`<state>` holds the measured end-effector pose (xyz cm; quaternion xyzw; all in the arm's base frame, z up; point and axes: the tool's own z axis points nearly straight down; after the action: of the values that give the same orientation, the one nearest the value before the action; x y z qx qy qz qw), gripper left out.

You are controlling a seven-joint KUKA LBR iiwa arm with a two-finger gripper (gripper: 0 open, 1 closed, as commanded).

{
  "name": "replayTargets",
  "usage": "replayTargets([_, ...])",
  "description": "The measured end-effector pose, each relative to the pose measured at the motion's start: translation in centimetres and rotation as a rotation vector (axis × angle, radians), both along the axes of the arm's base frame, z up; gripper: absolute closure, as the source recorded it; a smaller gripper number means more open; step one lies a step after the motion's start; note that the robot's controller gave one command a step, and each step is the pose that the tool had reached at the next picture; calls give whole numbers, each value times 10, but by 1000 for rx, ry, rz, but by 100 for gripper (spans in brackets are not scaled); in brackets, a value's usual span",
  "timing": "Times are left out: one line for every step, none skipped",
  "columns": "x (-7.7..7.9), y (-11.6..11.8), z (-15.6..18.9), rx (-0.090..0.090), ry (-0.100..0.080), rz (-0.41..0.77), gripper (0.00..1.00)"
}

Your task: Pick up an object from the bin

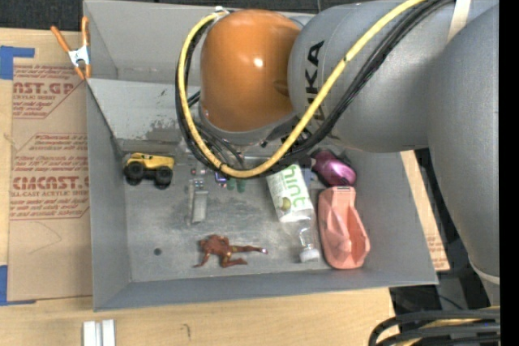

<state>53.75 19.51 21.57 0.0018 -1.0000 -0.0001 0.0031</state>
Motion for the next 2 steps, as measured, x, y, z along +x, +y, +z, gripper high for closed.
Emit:
replayTargets([2, -1, 5, 1, -8, -2, 0])
replayTargets([-27, 11, -23, 2, -11, 5, 0])
